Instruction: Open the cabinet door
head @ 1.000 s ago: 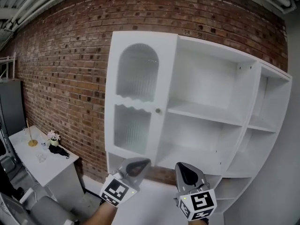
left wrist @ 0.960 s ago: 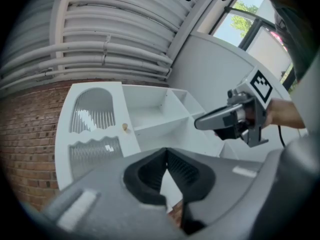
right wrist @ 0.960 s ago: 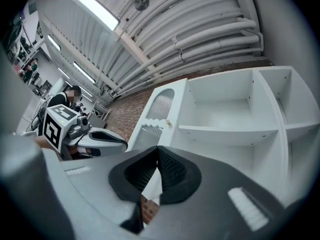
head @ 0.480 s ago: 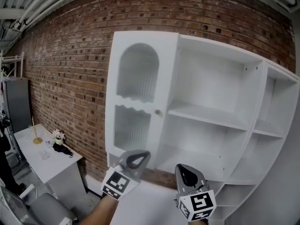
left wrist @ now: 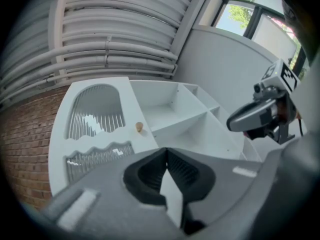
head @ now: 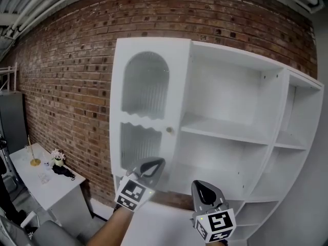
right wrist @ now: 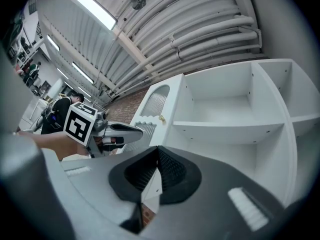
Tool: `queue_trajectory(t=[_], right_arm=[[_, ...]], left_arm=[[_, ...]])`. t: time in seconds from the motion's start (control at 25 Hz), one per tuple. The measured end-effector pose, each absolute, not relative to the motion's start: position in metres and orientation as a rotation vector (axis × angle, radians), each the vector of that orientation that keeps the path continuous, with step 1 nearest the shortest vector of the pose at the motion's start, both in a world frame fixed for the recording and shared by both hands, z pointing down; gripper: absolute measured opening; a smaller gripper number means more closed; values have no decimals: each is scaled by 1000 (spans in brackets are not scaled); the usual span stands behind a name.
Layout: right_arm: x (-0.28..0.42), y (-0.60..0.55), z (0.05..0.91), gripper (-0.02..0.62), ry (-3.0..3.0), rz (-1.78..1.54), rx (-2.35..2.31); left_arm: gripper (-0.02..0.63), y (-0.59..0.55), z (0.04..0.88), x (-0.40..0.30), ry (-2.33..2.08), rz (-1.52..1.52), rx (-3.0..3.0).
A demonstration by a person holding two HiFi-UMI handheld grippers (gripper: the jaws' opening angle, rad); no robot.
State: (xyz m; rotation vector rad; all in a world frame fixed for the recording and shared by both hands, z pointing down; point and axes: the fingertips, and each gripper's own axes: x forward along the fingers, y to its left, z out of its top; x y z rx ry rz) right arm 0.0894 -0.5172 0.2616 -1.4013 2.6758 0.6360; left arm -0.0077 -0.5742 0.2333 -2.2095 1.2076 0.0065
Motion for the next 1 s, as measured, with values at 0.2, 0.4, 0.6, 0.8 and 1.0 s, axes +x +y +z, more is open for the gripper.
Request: queue_trajectory(t=[0.2, 0.4, 0.6, 0.8, 1.0], right_arm=[[88, -519, 264, 5, 2667, 621, -1438], [93, -520, 261, 5, 2647, 633, -1461], [103, -522, 264, 5, 2634, 621, -1489], [109, -524, 265, 5, 2628, 612, -1502], [117, -527, 267, 5, 2621, 599, -1513]], left_arm=[[2, -588, 212, -10, 1212, 38, -2176], [2, -607, 190, -15, 1247, 64, -2143], [38, -616, 175, -17, 1271, 110, -2123], [92, -625, 158, -14, 1300, 136, -2087], [101, -637, 152, -6, 1323, 128, -2063]])
